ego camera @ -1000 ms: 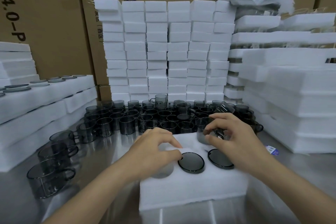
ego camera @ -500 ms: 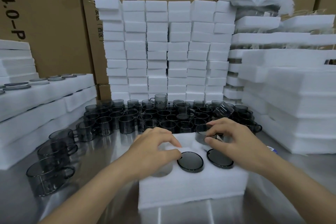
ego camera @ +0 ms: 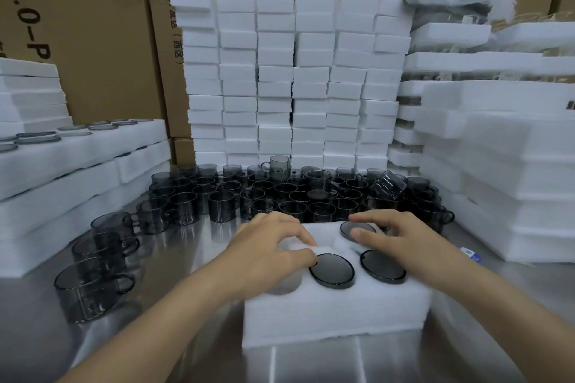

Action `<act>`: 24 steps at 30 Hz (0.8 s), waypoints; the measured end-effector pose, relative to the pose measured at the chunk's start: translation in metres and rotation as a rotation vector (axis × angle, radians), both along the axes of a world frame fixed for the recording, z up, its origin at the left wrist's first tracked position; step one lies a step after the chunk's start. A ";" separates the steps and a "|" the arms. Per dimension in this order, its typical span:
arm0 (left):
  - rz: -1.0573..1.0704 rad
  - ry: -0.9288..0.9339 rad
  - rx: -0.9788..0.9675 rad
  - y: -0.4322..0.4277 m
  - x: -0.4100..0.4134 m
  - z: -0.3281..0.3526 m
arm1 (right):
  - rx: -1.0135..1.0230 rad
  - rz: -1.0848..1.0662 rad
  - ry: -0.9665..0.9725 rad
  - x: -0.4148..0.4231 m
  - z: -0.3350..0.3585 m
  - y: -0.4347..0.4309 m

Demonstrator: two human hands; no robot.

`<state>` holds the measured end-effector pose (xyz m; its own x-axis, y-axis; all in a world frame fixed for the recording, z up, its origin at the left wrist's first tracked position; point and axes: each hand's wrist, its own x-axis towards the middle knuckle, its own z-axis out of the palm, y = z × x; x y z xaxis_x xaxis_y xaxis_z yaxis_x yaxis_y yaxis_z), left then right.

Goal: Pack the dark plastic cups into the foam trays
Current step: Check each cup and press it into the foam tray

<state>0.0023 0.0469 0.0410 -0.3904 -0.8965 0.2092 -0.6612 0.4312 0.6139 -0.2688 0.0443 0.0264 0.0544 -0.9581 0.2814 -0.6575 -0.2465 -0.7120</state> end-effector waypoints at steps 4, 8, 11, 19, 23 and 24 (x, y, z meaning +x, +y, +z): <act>-0.009 0.032 -0.002 0.000 0.001 -0.001 | 0.052 0.047 -0.041 -0.001 0.002 -0.002; 0.129 0.131 -0.163 -0.001 0.006 0.002 | 0.067 0.019 -0.122 0.000 -0.005 -0.004; 0.408 -0.199 -0.369 -0.009 0.024 0.010 | 0.082 0.028 -0.194 0.000 -0.009 -0.006; 0.631 -0.569 0.168 -0.033 0.071 0.005 | 0.084 0.057 -0.228 -0.004 -0.014 -0.012; 0.601 -0.609 0.117 -0.036 0.065 -0.001 | 0.089 0.071 -0.248 -0.002 -0.012 -0.009; 0.616 -0.591 0.093 -0.036 0.065 0.001 | 0.091 0.074 -0.247 -0.002 -0.012 -0.009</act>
